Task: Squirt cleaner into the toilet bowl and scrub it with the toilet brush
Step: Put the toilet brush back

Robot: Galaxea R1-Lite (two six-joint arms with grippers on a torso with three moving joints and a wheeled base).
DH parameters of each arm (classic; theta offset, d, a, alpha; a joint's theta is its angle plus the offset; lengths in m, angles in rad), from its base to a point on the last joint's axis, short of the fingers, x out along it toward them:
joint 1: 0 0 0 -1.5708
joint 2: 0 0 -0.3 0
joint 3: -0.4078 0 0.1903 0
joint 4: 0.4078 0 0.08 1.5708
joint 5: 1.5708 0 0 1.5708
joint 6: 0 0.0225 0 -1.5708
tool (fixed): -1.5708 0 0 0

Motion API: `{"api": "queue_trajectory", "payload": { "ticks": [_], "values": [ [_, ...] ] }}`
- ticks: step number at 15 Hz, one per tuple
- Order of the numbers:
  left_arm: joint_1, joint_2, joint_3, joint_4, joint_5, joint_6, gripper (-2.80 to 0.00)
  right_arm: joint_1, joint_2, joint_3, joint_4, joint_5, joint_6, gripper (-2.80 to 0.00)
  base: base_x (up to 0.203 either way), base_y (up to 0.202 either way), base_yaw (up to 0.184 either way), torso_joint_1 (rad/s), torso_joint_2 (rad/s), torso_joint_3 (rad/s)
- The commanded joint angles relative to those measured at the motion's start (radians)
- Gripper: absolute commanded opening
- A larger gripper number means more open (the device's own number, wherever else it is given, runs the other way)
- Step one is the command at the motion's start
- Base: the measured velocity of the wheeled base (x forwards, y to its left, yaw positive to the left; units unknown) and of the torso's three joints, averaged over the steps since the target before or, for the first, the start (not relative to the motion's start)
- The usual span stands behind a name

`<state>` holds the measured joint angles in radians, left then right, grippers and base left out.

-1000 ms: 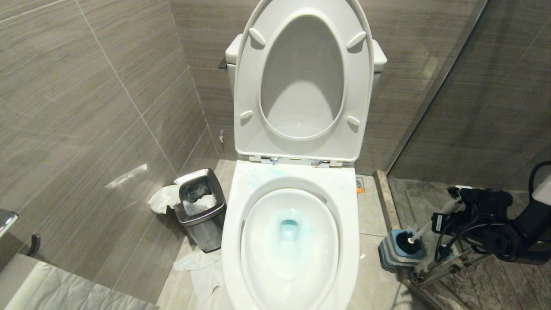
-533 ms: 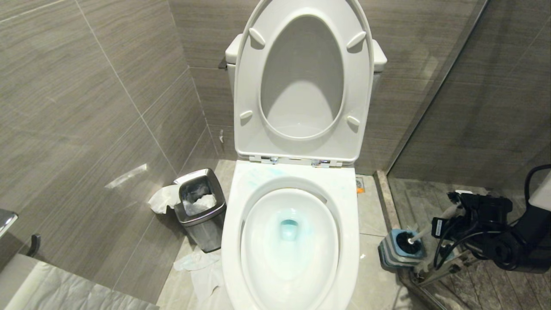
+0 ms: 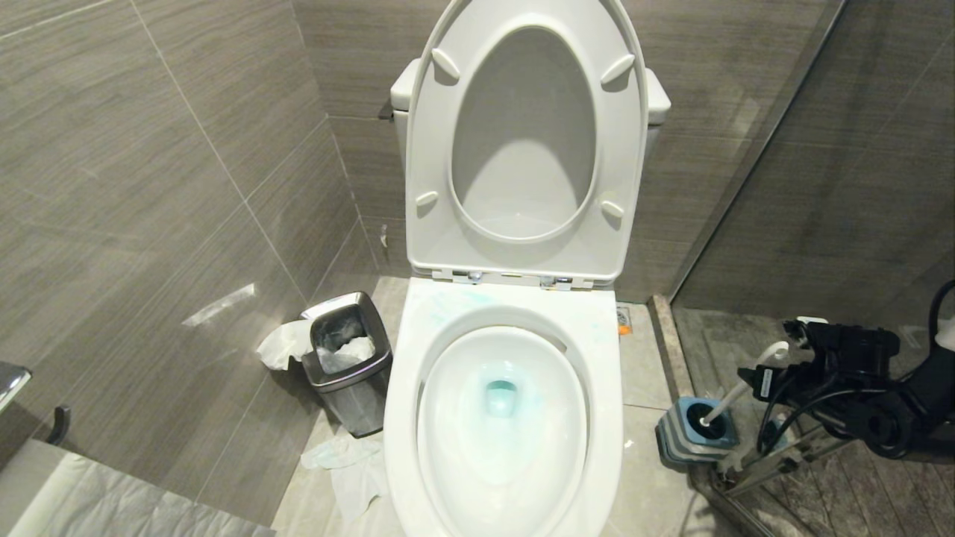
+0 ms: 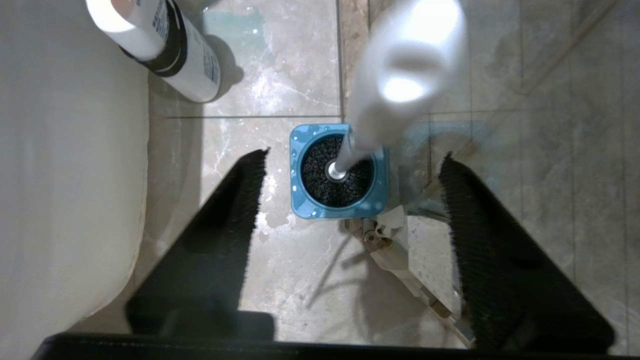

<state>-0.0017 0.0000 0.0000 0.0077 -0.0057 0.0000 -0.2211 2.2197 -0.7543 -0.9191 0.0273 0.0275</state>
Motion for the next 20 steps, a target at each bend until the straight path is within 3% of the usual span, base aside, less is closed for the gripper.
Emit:
{"api": "queue_trajectory", "payload": {
  "ticks": [1, 12, 16, 17, 18, 20],
  "values": [
    [0.000, 0.000, 0.002, 0.000, 0.000, 0.000, -2.80, 0.000, -0.042, 0.020, -0.005, 0.000, 0.000, 0.00, 0.000, 0.000, 0.000, 0.000, 0.00, 0.000],
    [0.000, 0.000, 0.002, 0.000, 0.001, 0.000, -2.80, 0.033, -0.348, 0.339, -0.011, 0.009, 0.000, 0.00, 0.000, 0.000, 0.000, 0.000, 0.00, 0.000],
    [0.000, 0.000, 0.002, 0.000, 0.000, 0.000, -2.80, 0.044, -0.484, 0.380, 0.006, 0.013, -0.001, 0.00, 0.000, 0.000, 0.000, 0.000, 0.00, 0.000],
    [0.000, 0.000, 0.002, 0.000, 0.000, 0.000, -2.80, 0.045, -0.519, 0.367, 0.035, 0.015, -0.002, -1.57, 0.000, 0.000, 0.000, 0.000, 0.00, 0.000],
    [0.000, 0.000, 0.002, 0.000, 0.000, 0.000, -2.80, 0.048, -0.554, 0.349, 0.080, 0.017, -0.002, -2.80, 0.000, 0.000, 0.000, 0.000, 0.00, 0.000],
    [0.000, 0.000, 0.002, 0.000, 0.000, 0.000, -2.80, 0.063, -0.631, 0.296, 0.196, 0.018, -0.002, -2.80, 0.000, 0.000, 0.000, 0.000, 0.00, 0.000]
  ]
}}
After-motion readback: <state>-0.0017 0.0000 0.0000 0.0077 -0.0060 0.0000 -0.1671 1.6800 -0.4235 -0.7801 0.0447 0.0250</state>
